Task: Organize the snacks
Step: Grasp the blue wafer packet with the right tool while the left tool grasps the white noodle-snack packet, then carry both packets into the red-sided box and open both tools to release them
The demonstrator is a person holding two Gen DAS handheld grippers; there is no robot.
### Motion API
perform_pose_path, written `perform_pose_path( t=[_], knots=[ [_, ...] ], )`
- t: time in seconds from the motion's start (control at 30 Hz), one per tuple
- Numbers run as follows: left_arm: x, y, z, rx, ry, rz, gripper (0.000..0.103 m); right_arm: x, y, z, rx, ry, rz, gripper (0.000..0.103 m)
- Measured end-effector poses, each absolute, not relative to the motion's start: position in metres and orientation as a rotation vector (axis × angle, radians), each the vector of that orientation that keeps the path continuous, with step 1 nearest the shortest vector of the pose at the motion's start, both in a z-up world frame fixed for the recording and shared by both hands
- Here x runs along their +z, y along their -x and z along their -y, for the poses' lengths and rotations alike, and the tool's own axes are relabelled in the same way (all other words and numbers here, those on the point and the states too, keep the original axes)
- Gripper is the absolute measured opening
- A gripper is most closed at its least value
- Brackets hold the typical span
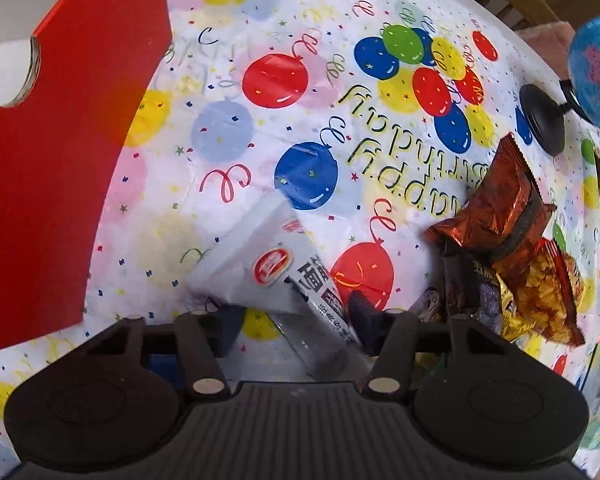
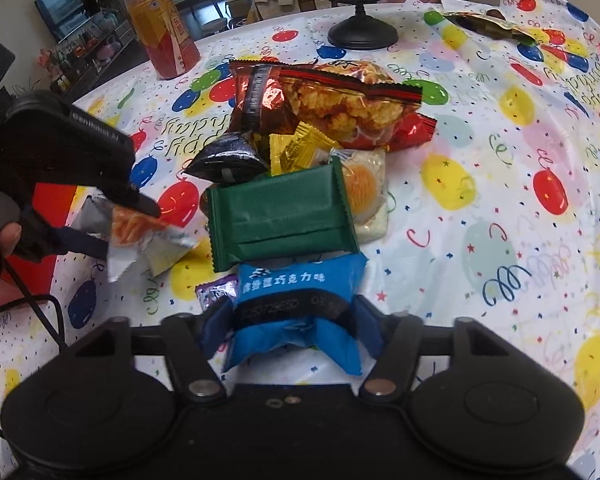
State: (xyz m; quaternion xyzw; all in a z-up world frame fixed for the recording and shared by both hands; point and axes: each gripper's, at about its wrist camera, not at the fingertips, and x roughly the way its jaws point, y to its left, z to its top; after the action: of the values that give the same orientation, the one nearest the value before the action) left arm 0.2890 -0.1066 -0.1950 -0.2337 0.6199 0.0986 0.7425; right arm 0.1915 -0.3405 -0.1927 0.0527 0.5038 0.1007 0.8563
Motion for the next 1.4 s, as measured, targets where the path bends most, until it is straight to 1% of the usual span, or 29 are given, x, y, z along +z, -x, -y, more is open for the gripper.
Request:
perform_pose_path(
  t=[0.07,0.1,0.17,0.27,0.57,0.8,0.93,1.13,1.4],
  knots=[
    [-0.195,-0.287,0.106,0.203,0.513,-1.356,0.036,-0.192,-0.189,0.343,0.216,-0.127,-1.06,0.056],
    [-0.195,-0.285,0.106,0.199,0.514,-1.355,0.033,-0.192,-0.188,0.344,0.216,-0.137,-1.061,0.056],
    [-0.192,-0.281,0.108,0.182,0.499,-1.342,0.023,-0.191,-0.185,0.345,0.211,-0.147,-1.063,0.056],
    [-0.188,-0.275,0.112,0.16,0.459,-1.326,0.019,-0.189,-0.18,0.345,0.209,-0.144,-1.061,0.056],
    [-0.169,-0.246,0.107,0.103,0.417,-1.292,0.017,-0.167,-0.155,0.345,0.194,-0.144,-1.025,0.055],
    [-0.131,-0.223,0.096,0.028,0.374,-1.278,0.017,-0.133,-0.137,0.333,0.177,-0.137,-0.973,0.055],
    [-0.104,-0.209,0.085,-0.011,0.335,-1.238,0.017,-0.11,-0.129,0.318,0.188,-0.139,-0.949,0.055],
    [-0.073,-0.194,0.052,-0.024,0.309,-1.188,0.017,-0.079,-0.125,0.281,0.242,-0.118,-0.91,0.055],
    [-0.046,-0.179,-0.018,0.015,0.33,-1.11,0.017,-0.05,-0.138,0.211,0.351,-0.057,-0.863,0.055]
  ],
)
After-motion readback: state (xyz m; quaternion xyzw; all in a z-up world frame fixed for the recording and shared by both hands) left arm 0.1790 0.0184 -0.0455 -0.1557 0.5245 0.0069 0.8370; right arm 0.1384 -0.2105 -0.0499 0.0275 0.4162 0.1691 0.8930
